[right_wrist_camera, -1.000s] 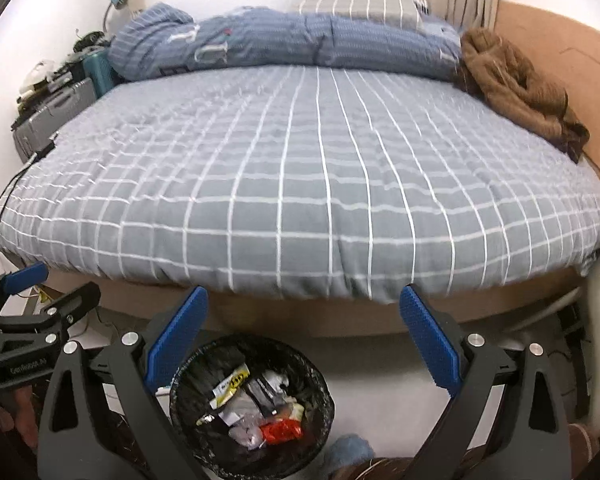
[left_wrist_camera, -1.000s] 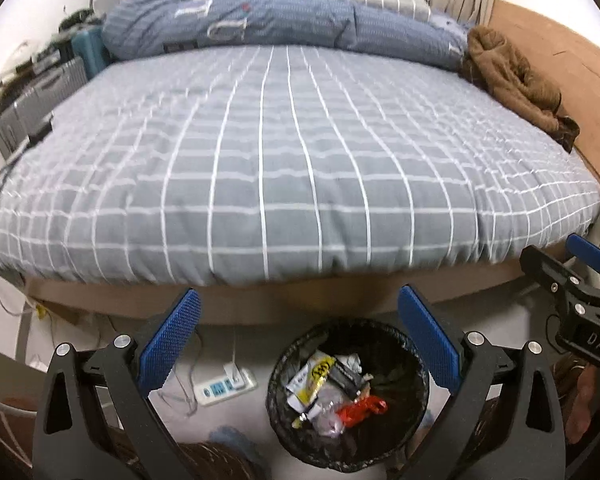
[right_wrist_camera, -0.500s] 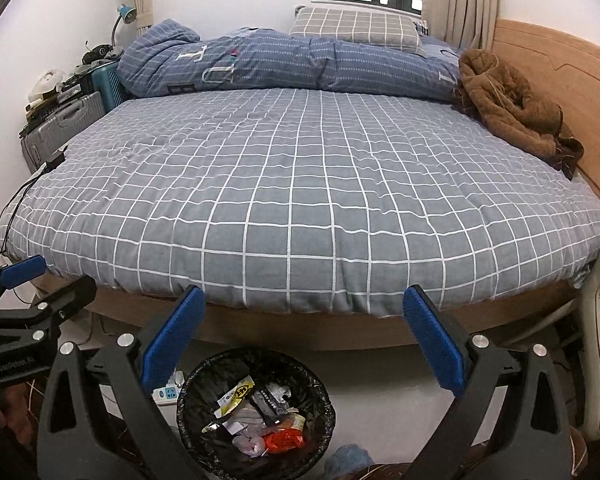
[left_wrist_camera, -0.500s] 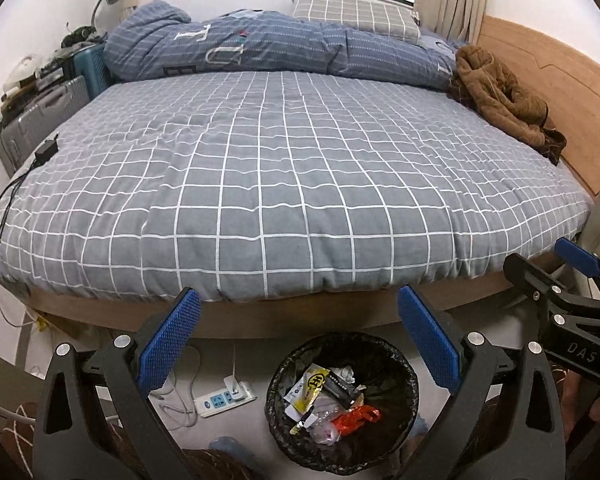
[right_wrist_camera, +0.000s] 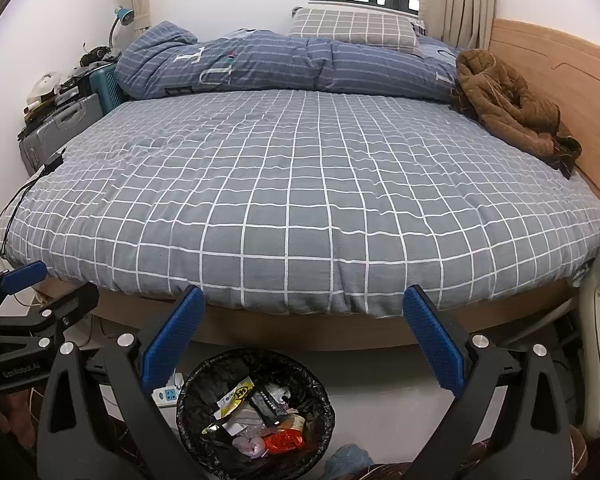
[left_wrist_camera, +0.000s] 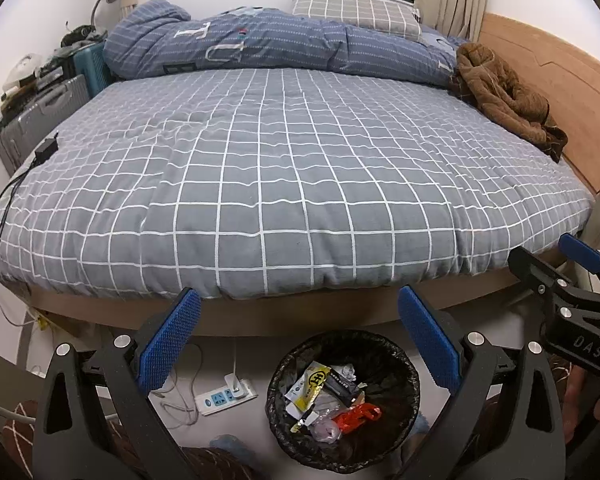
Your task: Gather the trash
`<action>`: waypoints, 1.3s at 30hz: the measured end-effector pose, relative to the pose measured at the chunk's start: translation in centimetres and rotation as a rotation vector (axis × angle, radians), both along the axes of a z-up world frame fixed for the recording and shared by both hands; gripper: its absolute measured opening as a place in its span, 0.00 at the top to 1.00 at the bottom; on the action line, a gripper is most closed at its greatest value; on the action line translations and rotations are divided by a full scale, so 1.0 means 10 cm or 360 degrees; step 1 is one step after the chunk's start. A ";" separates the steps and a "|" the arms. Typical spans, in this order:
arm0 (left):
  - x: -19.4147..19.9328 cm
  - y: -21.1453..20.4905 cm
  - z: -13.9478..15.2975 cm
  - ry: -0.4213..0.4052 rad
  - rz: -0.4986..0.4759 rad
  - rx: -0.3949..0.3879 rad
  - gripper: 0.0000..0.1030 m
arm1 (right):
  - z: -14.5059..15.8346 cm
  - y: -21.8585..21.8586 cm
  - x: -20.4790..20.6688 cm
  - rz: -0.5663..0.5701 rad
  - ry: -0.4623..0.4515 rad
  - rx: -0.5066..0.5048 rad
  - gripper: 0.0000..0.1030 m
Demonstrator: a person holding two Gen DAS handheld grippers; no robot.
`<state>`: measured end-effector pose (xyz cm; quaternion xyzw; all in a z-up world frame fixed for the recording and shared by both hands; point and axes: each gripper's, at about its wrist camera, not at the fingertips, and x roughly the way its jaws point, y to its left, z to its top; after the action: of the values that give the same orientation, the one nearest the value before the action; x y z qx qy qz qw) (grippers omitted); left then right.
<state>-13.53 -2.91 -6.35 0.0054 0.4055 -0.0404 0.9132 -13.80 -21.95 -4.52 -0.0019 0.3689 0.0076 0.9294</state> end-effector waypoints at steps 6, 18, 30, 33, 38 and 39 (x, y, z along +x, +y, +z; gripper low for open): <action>0.01 0.01 -0.01 -0.0006 0.0018 0.0019 0.07 | -0.01 0.00 0.01 0.0002 0.0006 -0.0001 0.07; 0.02 0.02 -0.04 0.0007 0.0064 0.0062 0.06 | -0.04 0.02 0.01 0.0011 0.0013 -0.0003 0.07; 0.04 0.02 -0.06 0.0035 0.0082 0.0056 0.06 | -0.06 0.03 0.01 0.0016 0.0019 -0.0004 0.07; 0.04 0.01 -0.06 0.0042 0.0068 0.0058 0.06 | -0.08 0.04 0.02 0.0020 0.0023 -0.0004 0.07; 0.05 -0.02 -0.08 0.0057 0.0042 0.0059 0.06 | -0.09 0.04 0.03 0.0023 0.0027 0.0001 0.07; 0.05 -0.02 -0.08 0.0057 0.0035 0.0057 0.06 | -0.09 0.03 0.03 0.0024 0.0028 0.0003 0.07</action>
<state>-13.01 -3.09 -7.16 0.0166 0.4226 -0.0230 0.9059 -13.52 -21.60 -5.43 -0.0039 0.3771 0.0148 0.9261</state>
